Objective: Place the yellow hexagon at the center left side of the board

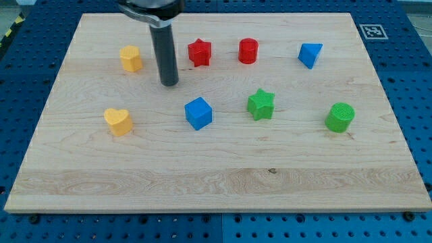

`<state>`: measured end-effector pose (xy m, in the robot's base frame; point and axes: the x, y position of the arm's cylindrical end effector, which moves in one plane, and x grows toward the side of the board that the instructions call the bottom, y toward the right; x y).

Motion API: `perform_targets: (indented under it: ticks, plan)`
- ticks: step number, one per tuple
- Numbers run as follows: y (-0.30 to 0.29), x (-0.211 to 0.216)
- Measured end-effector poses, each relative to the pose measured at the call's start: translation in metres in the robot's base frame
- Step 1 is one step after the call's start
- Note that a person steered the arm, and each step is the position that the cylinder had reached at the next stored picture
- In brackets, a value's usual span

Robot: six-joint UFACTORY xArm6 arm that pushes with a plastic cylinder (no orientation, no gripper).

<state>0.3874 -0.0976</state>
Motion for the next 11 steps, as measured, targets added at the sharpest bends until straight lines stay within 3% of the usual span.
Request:
perform_targets:
  ticks: [3,6,11]
  plan:
    - [0.004,-0.018]
    - [-0.016,-0.096]
    - [-0.095,-0.059]
